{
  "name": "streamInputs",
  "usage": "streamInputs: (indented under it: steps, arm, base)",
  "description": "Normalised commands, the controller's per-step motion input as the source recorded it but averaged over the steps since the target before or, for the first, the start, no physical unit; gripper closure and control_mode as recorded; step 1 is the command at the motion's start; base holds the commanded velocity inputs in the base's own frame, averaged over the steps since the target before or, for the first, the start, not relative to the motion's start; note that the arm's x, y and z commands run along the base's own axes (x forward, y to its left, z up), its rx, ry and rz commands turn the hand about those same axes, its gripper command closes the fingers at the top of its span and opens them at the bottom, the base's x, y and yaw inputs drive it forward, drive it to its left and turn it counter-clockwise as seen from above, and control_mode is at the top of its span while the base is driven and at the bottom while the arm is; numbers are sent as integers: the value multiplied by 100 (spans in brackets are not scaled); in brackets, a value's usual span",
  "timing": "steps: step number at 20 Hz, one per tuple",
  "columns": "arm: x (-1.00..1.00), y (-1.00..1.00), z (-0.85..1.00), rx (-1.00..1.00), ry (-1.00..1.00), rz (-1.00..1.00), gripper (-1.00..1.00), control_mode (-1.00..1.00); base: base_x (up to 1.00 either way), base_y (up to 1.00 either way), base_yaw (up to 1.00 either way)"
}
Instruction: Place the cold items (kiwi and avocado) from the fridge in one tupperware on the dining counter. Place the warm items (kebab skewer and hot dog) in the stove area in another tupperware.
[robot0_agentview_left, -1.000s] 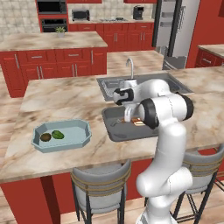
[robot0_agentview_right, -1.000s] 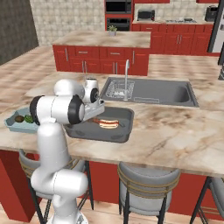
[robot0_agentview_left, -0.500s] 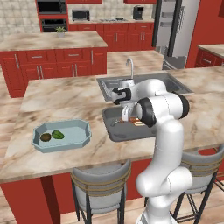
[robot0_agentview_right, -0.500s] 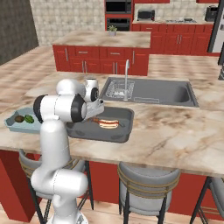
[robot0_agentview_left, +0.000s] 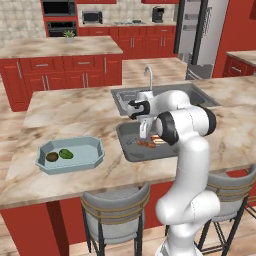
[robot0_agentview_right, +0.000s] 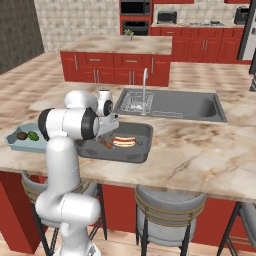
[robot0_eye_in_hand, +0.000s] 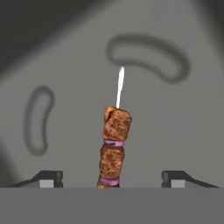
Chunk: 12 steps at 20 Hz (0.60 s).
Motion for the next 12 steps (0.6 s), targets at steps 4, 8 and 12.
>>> streamInputs:
  steps: [4, 8, 12]
  arm:
    - [-22, 2, 32, -5, -2, 0, -100, -100]
    - [-62, -19, 99, 0, -2, 0, -100, -100]
    - [-100, 0, 86, 0, -47, -14, -100, -100]
  base:
    - [0, 0, 0]
    - [0, 0, 0]
    - [0, 0, 0]
